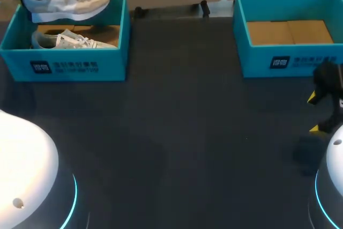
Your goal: Take the shoe out of the shoebox, open the shoe tongue, remove and reinsert the insole, then place the shoe into the shoebox
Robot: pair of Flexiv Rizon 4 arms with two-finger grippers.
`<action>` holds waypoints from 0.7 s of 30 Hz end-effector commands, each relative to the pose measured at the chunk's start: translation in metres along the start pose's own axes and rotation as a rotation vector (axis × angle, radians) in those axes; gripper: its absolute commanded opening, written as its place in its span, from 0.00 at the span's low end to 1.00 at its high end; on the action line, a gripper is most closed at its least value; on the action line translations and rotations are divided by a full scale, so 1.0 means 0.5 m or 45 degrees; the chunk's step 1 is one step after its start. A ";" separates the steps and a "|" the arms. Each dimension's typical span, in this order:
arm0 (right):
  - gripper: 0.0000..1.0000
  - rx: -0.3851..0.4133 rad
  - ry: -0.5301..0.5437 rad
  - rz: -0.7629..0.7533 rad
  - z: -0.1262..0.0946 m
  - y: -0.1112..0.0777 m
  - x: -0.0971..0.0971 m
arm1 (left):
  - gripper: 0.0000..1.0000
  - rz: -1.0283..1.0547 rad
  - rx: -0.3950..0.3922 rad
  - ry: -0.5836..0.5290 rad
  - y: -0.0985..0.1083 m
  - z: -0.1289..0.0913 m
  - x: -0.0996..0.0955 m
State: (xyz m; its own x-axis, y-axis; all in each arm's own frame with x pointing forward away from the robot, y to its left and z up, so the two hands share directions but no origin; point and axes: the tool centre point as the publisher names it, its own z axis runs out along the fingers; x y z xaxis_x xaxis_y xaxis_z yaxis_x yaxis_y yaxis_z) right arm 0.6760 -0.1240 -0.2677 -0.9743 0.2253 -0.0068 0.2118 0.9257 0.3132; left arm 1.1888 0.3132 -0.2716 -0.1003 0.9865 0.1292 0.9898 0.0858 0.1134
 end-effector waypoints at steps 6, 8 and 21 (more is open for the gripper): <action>1.00 0.004 -0.002 0.001 0.001 0.001 0.002 | 0.00 0.054 -0.010 0.007 0.009 0.028 -0.011; 1.00 0.004 -0.002 0.001 0.001 0.001 0.002 | 0.00 0.078 -0.034 0.033 0.009 0.038 -0.011; 1.00 0.004 -0.002 0.001 0.001 0.001 0.002 | 0.00 0.100 -0.023 0.071 0.014 0.077 0.001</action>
State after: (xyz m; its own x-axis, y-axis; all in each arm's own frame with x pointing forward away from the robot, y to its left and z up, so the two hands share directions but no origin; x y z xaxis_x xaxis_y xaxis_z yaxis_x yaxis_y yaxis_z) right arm 0.6760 -0.1240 -0.2677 -0.9743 0.2253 -0.0068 0.2119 0.9257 0.3132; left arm 1.1938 0.3192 -0.3059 -0.0271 0.9812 0.1910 0.9927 0.0039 0.1208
